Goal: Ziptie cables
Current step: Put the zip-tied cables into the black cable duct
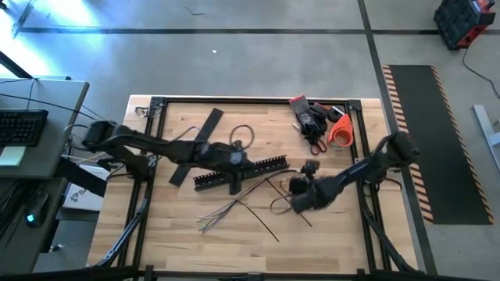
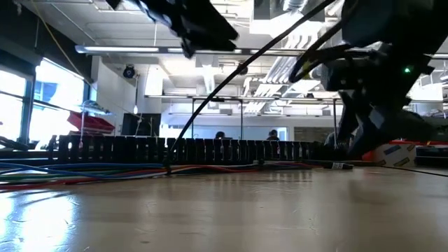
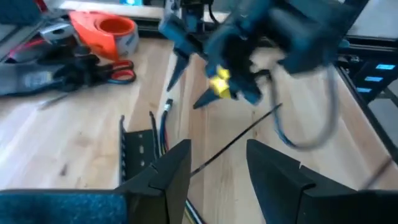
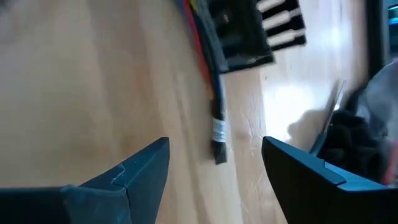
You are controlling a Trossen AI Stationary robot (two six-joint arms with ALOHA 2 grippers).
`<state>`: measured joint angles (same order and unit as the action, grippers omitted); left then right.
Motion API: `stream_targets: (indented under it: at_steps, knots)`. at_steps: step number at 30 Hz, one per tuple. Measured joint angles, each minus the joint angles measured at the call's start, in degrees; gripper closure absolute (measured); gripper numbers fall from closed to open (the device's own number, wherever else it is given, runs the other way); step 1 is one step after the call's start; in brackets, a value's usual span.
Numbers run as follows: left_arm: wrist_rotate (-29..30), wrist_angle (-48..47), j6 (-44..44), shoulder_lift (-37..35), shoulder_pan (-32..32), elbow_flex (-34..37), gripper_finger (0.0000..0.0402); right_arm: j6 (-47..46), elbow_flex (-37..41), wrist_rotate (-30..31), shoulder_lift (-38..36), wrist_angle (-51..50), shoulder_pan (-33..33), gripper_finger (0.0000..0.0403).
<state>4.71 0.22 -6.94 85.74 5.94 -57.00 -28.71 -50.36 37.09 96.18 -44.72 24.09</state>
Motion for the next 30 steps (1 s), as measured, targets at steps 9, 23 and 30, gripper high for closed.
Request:
stream_targets:
  at_steps: [9,23,30]
  knots:
    - [7.2,-0.2,-11.4,-9.7,7.8,13.1,0.0261,15.9,16.8,-9.5,-20.9,25.5,-10.3,0.0158]
    - [16.9,-7.7,-28.2,-7.7,22.4,17.8,0.0275,22.1,37.5,-24.6,-22.5,59.4,-21.2,0.0163]
    - [22.3,-5.2,-25.4,-7.5,22.5,17.8,0.0275,20.9,37.1,-26.5,-16.8,61.9,-21.4,0.0222]
